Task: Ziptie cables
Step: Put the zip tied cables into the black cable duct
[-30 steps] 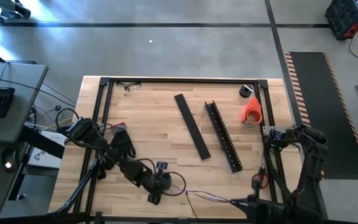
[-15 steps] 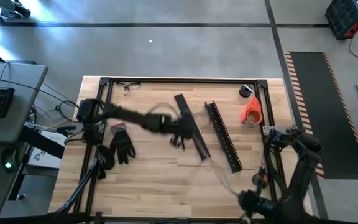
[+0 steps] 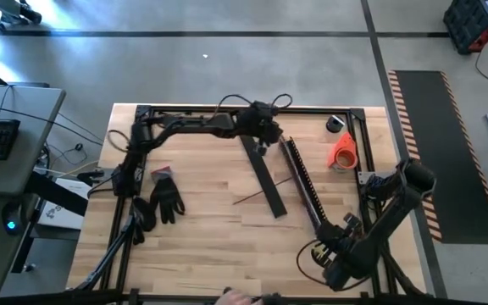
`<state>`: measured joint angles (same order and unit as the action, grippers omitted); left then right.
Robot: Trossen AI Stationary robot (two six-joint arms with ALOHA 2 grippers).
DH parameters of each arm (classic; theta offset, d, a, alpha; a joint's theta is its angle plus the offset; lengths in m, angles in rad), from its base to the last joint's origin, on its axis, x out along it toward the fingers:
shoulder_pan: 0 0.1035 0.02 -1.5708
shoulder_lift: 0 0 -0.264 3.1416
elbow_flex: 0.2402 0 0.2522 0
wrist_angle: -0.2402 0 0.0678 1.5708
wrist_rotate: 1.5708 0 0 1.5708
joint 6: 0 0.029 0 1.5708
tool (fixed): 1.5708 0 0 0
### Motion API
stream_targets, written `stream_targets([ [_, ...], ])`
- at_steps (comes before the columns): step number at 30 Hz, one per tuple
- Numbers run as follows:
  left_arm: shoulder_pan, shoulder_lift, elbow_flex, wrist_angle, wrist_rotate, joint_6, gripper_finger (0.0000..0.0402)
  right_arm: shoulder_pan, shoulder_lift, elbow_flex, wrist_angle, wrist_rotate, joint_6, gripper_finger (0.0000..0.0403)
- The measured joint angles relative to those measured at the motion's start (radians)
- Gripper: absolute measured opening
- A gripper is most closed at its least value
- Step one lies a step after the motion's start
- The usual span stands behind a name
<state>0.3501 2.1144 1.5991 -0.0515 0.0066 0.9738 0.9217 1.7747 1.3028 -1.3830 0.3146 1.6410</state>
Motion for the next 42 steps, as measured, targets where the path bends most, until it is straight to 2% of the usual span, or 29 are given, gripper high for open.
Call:
stream_targets([
  [5,0.02,0.189,0.204,-0.083,-0.025,0.09,0.0,-0.013,-0.039,-0.049,0.091,-0.005,0.008,0.0],
  [10,0.018,0.321,0.427,-0.221,-0.068,0.22,0.0,-0.013,-0.042,-0.049,0.127,-0.032,0.009,0.0],
  [13,0.025,0.383,0.497,-0.272,-0.091,0.275,0.0,-0.013,-0.041,-0.049,0.136,-0.037,0.009,0.0],
  [20,0.03,0.424,0.513,-0.287,-0.172,0.388,0.0,-0.004,-0.041,-0.049,0.091,-0.037,0.016,0.0],
  [27,0.042,0.415,0.515,-0.287,-0.27,0.339,0.0001,-0.005,-0.042,-0.066,0.141,0.006,-0.029,0.0],
  [31,0.044,0.393,0.516,-0.315,-0.283,0.305,0.0001,-0.003,-0.041,-0.122,0.198,-0.045,-0.027,0.0],
  [37,0.042,0.354,0.517,-0.387,-0.256,0.215,0.0001,0.018,-0.041,-0.148,0.159,-0.059,0.027,0.0],
  [42,0.022,0.343,0.517,-0.494,-0.123,0.099,0.0001,0.028,-0.041,-0.157,0.125,-0.057,0.062,0.0],
])
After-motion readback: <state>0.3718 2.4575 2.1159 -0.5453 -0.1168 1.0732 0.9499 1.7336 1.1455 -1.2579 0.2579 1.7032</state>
